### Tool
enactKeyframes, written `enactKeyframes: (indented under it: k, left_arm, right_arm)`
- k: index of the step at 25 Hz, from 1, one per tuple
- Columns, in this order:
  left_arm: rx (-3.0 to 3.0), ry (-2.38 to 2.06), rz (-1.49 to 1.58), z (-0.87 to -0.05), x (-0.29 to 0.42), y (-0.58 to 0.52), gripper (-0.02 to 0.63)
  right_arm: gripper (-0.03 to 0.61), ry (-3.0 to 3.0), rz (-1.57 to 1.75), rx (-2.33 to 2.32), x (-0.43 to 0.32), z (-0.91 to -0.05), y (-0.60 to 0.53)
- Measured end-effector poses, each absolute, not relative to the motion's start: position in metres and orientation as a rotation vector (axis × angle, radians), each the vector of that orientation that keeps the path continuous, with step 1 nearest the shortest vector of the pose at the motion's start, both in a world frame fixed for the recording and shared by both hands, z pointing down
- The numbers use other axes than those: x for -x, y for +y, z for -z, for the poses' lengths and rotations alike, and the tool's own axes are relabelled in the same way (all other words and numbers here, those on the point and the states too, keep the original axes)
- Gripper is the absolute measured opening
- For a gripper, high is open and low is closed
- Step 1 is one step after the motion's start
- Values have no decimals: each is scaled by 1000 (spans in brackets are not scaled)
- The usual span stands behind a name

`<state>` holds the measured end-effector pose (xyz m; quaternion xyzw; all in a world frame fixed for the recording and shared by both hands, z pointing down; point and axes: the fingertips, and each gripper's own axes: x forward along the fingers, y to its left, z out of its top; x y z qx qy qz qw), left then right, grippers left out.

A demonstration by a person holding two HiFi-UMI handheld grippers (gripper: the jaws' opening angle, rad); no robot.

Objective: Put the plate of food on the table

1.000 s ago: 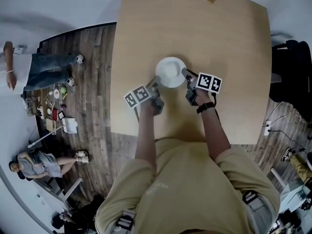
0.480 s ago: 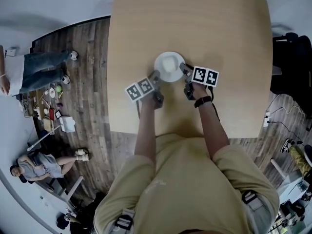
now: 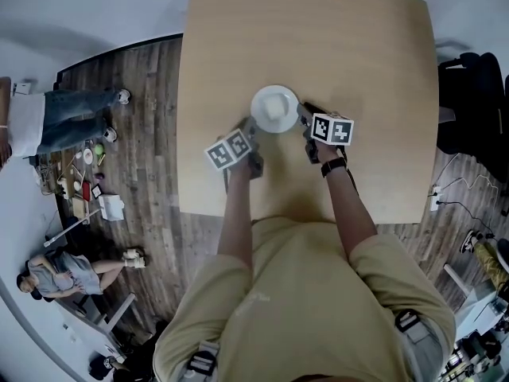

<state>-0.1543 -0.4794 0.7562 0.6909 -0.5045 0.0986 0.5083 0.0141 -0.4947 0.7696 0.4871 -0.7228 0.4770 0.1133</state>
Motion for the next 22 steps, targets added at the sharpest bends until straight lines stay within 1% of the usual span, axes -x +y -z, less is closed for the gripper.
enactKeyframes:
  k: [2,5,11,13,15,22]
  left_arm:
    - [-1719,-1249,-233,-742,156,-478,69]
    - [-1818,-1308,-257,-720,158,-471,69]
    - [-1990,-1404,-237,-663,147,-448,69]
    - [-2063,-1447,-262,-644,141,-435,67]
    - [-2122,-1499,-282,-626,136,-422,61]
    - [-2254,-1672,-267,-571,123,-367,28]
  right_arm:
    - [98,-2191,-1200,-1431,-19,-751,-495]
    - [98,-2281,-908,-1444,-22,-715,-492]
    - [98,-2404,-513,-1465,-22,-643,-471]
    - [89,-2430,-466,-1496,-25,-623,-459]
    - [66,-2438,-479,-1536,-33,-610,-446]
    - [54,-2510,-385,-1614,-54,-566,-390]
